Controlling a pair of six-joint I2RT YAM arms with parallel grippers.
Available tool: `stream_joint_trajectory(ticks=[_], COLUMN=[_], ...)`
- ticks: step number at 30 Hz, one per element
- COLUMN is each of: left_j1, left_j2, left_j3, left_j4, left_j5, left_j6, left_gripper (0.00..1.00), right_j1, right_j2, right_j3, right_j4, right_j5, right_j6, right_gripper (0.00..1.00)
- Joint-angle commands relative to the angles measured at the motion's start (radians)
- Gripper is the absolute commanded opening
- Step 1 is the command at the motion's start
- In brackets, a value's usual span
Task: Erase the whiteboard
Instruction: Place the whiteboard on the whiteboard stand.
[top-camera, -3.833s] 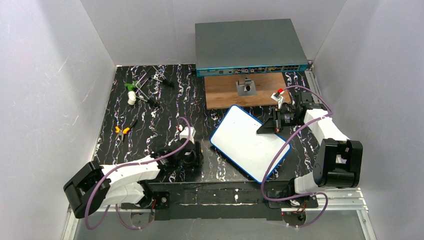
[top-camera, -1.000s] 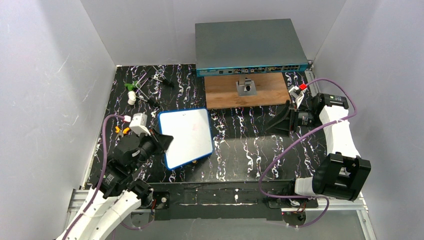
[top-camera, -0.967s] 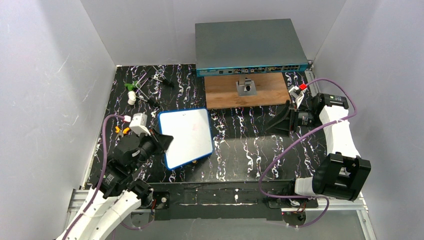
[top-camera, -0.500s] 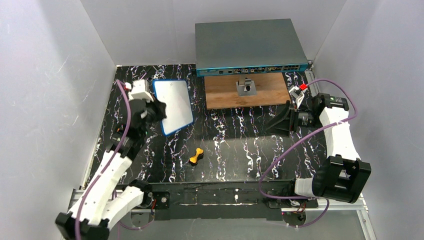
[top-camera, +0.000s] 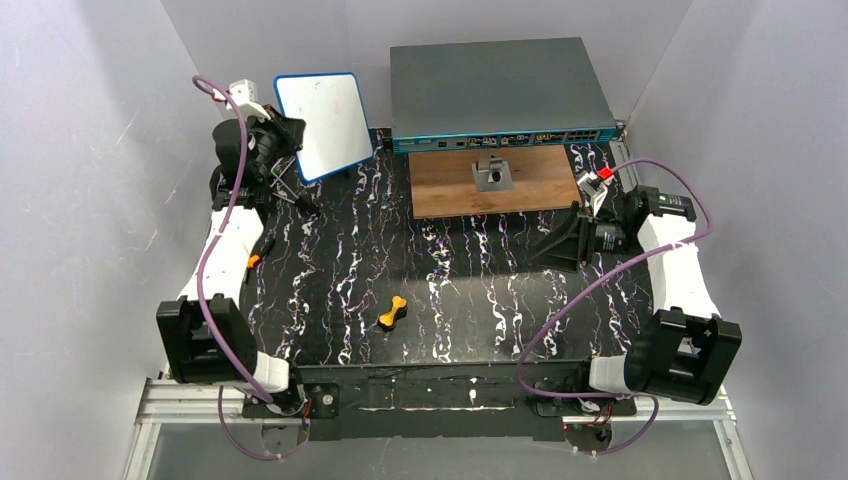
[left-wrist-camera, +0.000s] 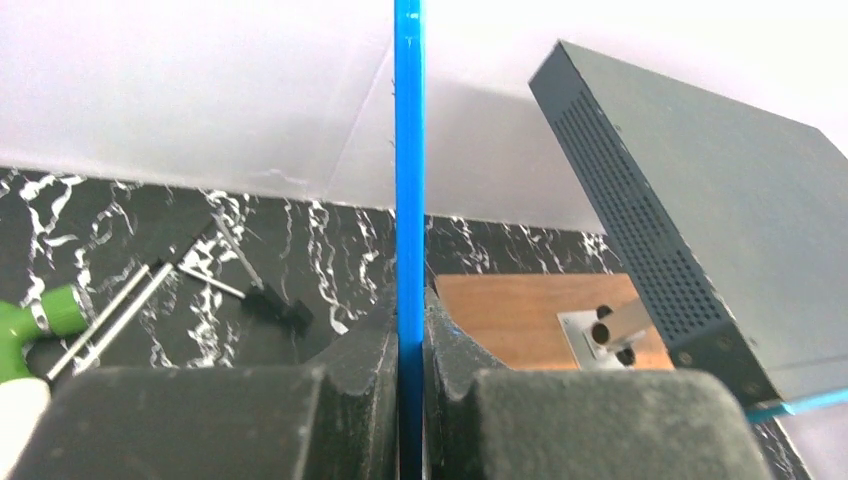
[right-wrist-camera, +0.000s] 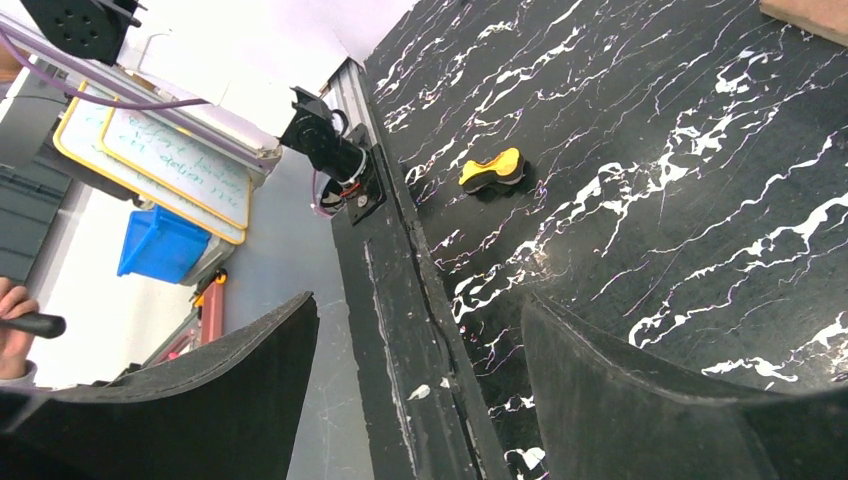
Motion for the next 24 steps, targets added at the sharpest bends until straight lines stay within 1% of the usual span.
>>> stream_joint_trajectory(ticks=[1, 6, 10, 15, 22, 24], left_j1=[0.057, 0.095, 0.130, 0.149, 0.183, 0.195], left_j2=[0.032, 0.109, 0.188, 0.254, 0.317, 0.337], left_j3=[0.045, 0.023, 0.028, 0.033, -0.020, -0.045], left_j4=[0.280, 0.437, 0.552, 0.591, 0.660, 0.702], left_j5=[0.052, 0.077, 0.100, 0.134, 0.195, 0.199], left_j6=[0.026, 0.035, 0.008, 0.021, 0.004, 0.000], left_gripper=[0.00, 0.00, 0.00, 0.00, 0.00, 0.00], right_j1=[-0.006, -0.005, -0.005, -0.006, -0.005, -0.005], right_j2=[0.014, 0.033, 0.045, 0.063, 0.079, 0.080], right_j3=[-0.012, -0.012, -0.015, -0.015, -0.016, -0.016], right_j4=[0.013, 0.015, 0.024, 0.030, 0.035, 0.036], right_j5=[-0.025, -0.018, -0.012, -0.006, -0.003, -0.002], right_j6=[0.011, 0.015, 0.018, 0.027, 0.031, 0.032], right_gripper=[0.80, 0.80, 0.80, 0.80, 0.80, 0.80])
